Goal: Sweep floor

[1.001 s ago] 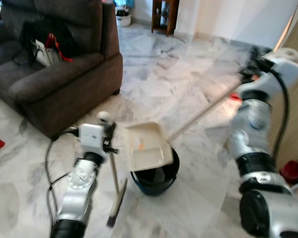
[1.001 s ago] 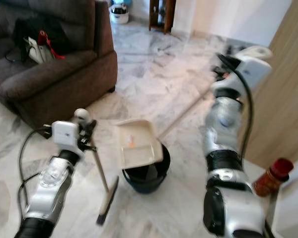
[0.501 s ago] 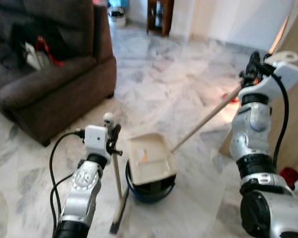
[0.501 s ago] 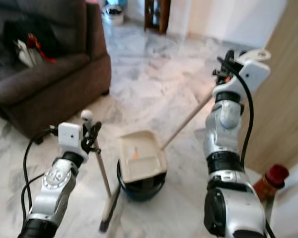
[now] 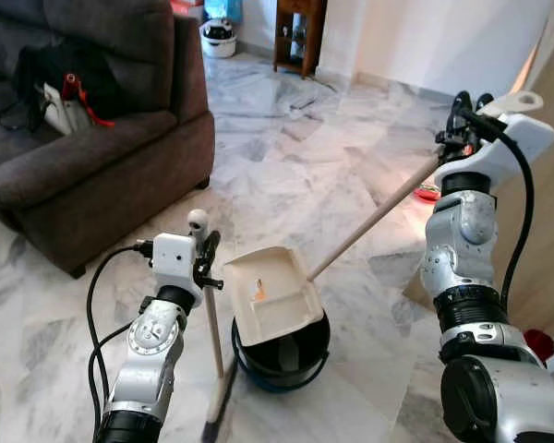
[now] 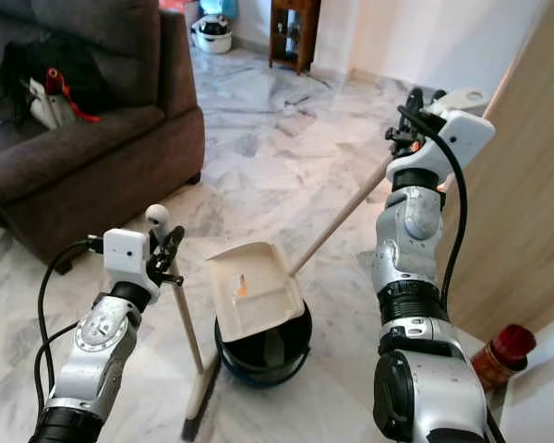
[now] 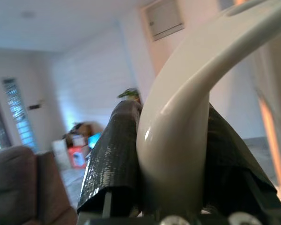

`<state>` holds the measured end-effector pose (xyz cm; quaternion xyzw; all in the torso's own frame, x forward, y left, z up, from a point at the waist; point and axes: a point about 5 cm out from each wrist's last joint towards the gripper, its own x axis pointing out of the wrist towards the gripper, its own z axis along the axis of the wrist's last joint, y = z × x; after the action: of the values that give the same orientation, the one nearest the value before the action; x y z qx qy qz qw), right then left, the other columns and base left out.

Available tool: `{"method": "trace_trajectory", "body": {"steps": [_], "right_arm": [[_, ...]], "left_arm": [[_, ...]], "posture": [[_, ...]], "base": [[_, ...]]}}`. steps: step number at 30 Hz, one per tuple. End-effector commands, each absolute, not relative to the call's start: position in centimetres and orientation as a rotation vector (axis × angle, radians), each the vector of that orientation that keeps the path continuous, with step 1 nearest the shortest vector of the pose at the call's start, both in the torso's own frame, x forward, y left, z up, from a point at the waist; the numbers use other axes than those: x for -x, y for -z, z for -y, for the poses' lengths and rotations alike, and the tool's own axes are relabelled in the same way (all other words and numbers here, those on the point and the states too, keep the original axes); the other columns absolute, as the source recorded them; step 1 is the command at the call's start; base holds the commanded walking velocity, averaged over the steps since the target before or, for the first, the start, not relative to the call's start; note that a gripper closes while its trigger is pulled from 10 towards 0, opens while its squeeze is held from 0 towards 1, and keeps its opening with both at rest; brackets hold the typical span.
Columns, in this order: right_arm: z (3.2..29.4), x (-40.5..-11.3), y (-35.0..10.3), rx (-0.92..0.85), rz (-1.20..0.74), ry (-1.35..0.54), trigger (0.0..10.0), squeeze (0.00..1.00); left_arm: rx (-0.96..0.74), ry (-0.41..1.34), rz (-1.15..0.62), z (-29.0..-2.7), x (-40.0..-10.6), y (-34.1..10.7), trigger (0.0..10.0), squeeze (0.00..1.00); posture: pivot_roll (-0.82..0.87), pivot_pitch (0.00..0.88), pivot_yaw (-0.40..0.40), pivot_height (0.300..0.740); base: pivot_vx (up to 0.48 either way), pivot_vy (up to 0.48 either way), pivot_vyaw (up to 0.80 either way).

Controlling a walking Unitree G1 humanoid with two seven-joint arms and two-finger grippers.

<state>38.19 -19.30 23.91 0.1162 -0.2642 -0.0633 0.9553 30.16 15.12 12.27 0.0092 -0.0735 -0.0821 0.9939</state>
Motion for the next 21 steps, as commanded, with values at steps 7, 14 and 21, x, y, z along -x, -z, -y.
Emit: {"method": "trace_trajectory", "body": {"steps": [7,14,21], "right_arm": [[18.0,-37.5,-27.1,-0.330,0.692,-0.002,10.0,0.00],[16.1,-37.3,-27.1,-0.407,0.662,-0.236,10.0,0.00],[14.4,-36.8,-25.8,-0.360,0.587,-0.449,10.0,0.00]], "left_arm": [[-0.005,0.190,0.242,-14.6,-30.4,-14.3,10.0,0.00],[0.006,0.194,0.264,-14.5,-30.4,-14.6,10.0,0.00],[0.005,0.186,0.274,-14.5,-30.5,-14.8,10.0,0.00]], "posture": [[0.11,0.000,-0.044,0.740],[0.11,0.000,-0.043,0.740],[0.11,0.000,-0.044,0.740]], "base": [[0.190,0.000,0.00],[0.000,0.000,0.00],[0.000,0.000,0.00]]}}
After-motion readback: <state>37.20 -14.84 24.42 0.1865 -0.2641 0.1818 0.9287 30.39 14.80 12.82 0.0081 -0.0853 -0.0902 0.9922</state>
